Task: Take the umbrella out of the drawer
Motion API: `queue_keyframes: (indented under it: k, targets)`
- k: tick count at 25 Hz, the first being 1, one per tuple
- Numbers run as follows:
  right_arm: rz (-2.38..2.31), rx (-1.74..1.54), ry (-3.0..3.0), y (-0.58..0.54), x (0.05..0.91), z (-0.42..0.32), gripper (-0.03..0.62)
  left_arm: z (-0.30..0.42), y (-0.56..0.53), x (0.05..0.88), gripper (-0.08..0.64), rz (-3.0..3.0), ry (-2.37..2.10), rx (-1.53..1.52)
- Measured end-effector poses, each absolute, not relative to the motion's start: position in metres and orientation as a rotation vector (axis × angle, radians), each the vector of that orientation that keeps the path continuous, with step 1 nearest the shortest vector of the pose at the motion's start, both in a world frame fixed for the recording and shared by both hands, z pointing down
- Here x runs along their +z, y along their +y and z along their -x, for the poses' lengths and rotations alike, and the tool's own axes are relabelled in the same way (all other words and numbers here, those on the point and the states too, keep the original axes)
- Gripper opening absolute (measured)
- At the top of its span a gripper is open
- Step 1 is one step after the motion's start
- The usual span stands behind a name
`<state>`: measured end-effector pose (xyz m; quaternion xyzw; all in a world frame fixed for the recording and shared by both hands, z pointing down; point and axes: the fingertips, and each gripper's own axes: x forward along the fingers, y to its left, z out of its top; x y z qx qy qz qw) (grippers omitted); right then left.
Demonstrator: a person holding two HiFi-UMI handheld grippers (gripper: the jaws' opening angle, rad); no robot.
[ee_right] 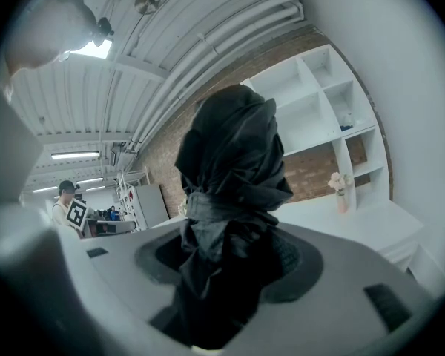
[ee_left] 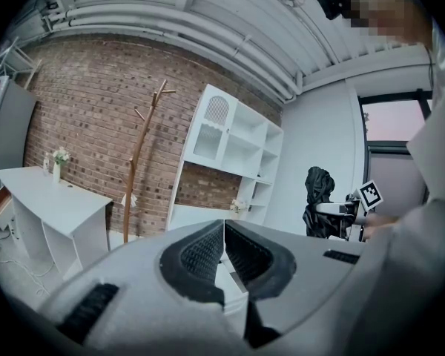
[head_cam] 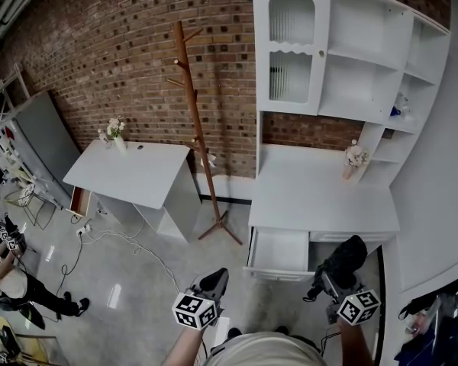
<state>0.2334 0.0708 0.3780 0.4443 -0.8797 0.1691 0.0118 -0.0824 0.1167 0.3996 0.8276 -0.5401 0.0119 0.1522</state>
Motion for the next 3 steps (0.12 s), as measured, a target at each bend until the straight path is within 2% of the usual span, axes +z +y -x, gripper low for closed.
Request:
queue_keyframes:
  k: [3]
  targets:
    - [-1.386, 0.526, -2.745, 0.0693, 0.3772, -0.2335, 0.247, 0.0827, 0.1165, 0.4006, 0.026, -2.373, -1.55, 0.037]
